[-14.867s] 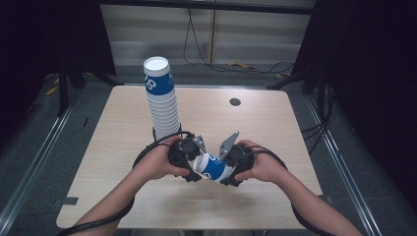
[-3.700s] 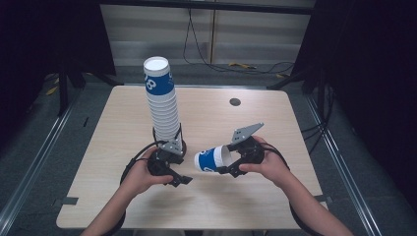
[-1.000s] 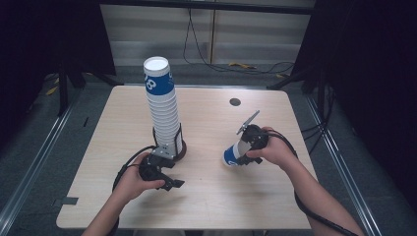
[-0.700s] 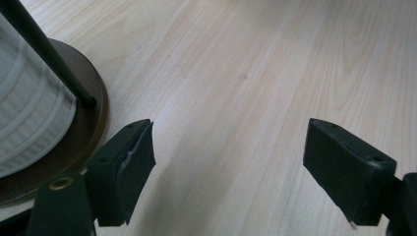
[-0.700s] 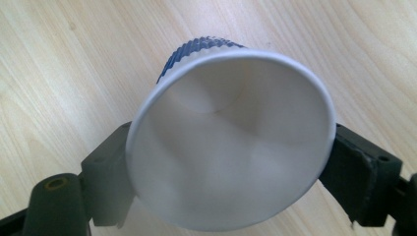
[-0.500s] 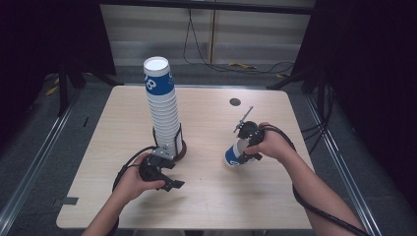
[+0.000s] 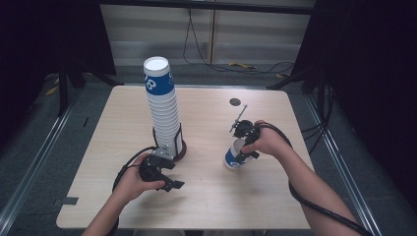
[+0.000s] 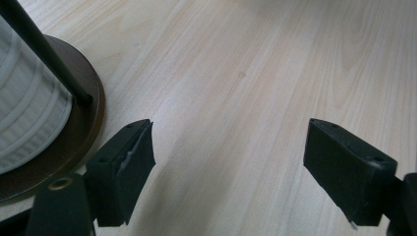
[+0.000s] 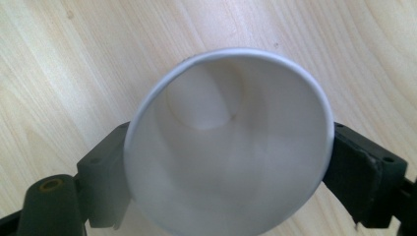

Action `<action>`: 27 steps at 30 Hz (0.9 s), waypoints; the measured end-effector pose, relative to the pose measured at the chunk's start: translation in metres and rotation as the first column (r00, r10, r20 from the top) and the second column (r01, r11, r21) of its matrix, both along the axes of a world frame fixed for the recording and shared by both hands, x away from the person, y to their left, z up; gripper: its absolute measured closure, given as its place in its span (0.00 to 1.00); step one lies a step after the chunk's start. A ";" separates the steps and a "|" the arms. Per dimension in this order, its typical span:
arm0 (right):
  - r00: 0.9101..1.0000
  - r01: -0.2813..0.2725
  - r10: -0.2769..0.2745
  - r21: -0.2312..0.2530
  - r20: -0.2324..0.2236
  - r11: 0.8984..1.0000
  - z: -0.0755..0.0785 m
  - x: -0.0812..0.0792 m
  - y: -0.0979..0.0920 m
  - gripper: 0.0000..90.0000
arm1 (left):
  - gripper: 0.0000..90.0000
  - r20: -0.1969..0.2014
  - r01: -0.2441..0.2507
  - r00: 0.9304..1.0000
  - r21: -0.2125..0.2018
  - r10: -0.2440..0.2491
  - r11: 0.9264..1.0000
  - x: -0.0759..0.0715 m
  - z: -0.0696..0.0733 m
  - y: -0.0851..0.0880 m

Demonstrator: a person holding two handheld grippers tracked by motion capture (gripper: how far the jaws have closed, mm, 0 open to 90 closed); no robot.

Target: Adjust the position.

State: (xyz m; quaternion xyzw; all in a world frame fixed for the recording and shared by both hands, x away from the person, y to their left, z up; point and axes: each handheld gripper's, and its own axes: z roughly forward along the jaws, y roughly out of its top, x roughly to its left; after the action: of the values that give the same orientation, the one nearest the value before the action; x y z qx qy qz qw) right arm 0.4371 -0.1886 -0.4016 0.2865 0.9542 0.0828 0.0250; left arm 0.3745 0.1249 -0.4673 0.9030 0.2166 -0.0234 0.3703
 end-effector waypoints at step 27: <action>1.000 -0.007 0.007 0.030 0.006 1.000 -0.004 0.002 0.012 0.16 | 0.21 0.002 -0.010 1.000 -0.008 0.010 1.000 -0.001 -0.002 0.002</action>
State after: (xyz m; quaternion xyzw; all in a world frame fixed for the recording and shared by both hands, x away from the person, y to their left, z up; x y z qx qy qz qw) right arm 0.4396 -0.1766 -0.4053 0.2835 0.9537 0.0981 0.0230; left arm 0.3739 0.1269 -0.4689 0.9004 0.2207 -0.0216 0.3743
